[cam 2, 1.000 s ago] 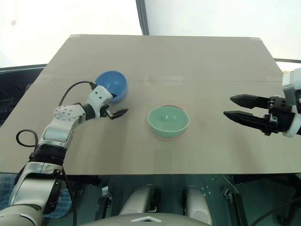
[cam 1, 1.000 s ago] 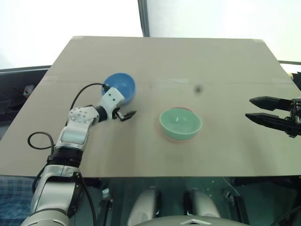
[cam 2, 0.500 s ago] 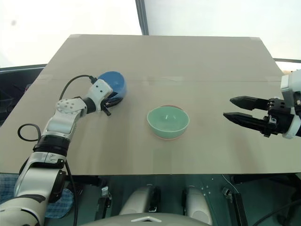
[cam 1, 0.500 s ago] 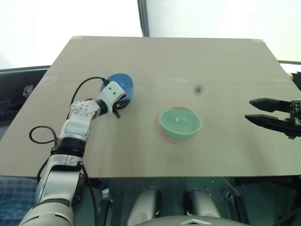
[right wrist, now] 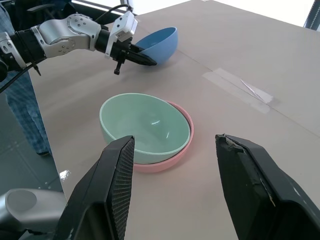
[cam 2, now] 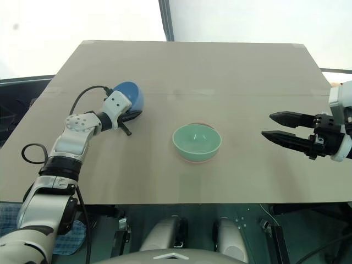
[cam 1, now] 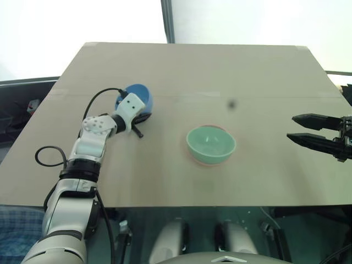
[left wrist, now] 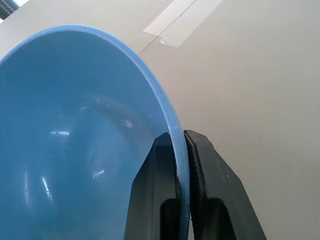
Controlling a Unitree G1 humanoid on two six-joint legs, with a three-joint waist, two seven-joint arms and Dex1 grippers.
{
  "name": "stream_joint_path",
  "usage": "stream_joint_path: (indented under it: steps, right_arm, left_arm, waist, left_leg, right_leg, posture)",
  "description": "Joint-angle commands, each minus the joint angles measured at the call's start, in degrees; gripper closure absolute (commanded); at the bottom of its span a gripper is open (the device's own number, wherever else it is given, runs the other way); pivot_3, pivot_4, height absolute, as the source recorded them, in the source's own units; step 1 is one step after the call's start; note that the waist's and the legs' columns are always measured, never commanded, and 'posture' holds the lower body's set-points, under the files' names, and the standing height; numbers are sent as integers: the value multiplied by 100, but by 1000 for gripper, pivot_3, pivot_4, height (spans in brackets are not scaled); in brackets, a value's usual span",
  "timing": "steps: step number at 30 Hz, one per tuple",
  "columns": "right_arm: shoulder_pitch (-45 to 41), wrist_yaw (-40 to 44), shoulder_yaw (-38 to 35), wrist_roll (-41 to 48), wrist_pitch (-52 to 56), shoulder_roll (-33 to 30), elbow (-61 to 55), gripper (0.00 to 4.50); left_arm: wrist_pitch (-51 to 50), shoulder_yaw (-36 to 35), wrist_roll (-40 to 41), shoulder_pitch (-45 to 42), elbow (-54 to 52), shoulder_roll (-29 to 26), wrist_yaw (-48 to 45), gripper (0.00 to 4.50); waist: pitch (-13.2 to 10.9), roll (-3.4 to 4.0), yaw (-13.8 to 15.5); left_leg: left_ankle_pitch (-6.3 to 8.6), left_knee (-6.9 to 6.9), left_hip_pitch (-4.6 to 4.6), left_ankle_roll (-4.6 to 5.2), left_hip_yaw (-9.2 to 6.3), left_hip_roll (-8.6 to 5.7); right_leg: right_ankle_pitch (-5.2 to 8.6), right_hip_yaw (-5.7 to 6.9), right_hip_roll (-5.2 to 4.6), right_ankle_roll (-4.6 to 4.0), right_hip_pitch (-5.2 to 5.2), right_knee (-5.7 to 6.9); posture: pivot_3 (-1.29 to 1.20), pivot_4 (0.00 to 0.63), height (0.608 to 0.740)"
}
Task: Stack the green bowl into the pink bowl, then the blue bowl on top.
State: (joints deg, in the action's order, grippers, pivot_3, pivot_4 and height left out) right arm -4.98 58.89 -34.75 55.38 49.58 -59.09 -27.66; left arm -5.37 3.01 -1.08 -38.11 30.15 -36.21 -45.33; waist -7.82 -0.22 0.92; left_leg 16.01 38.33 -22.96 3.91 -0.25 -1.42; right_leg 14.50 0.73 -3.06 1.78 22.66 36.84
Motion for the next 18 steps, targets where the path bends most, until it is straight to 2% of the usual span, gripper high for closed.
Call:
stream_joint_path:
  steps: [1, 8, 18]
  right_arm:
    - [-42, -12, -184, 43, -155, -58, -51, 1792]
    - [-99, -110, -248, 168, -163, -46, -56, 1792]
    - [3, -100, -289, 120, -205, -71, -54, 1792]
  left_arm:
    - [-81, 23, 94, -59, -147, -1, -229, 4451]
    - [204, 41, 168, -244, -157, 210, -424, 4451]
    - [1019, 306, 728, -755, -1045, 842, -1475, 4451]
  waist:
    - [1, 0, 2]
    - [2, -2, 21]
    - [-1, -6, 15]
  left_leg:
    - [0, 0, 0, 0, 0, 0]
    - [0, 5, 0, 0, 0, 0]
    - [-11, 7, -6, -17, 0, -1]
  right_leg:
    - [0, 0, 0, 0, 0, 0]
    - [0, 0, 0, 0, -2, 2]
    - [0, 2, 3, 1, 0, 1]
  posture:
    - [0, 150, 740]
    - [0, 150, 740]
    - [0, 150, 740]
